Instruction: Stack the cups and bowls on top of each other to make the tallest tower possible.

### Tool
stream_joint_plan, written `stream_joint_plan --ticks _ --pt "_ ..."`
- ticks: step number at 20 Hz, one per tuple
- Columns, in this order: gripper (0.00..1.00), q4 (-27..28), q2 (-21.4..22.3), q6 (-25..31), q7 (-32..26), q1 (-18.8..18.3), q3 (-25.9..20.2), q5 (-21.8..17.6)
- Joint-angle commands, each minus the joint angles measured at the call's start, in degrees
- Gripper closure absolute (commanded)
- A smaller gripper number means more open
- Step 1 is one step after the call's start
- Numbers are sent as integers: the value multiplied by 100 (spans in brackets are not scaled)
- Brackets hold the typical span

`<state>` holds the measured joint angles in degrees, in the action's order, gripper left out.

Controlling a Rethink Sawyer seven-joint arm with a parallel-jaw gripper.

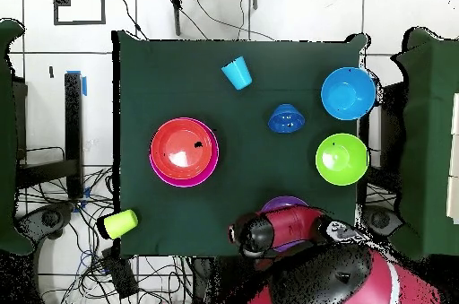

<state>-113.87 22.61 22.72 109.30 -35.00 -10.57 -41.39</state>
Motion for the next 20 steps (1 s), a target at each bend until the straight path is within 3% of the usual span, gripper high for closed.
stream_joint_plan --ticks 1,13,20 --pt "0 482 89 -133 -138 465 -361 -347" --pt "0 82 86 -854 624 1216 196 -351" --pt "0 -166 330 -898 604 1452 339 -83"
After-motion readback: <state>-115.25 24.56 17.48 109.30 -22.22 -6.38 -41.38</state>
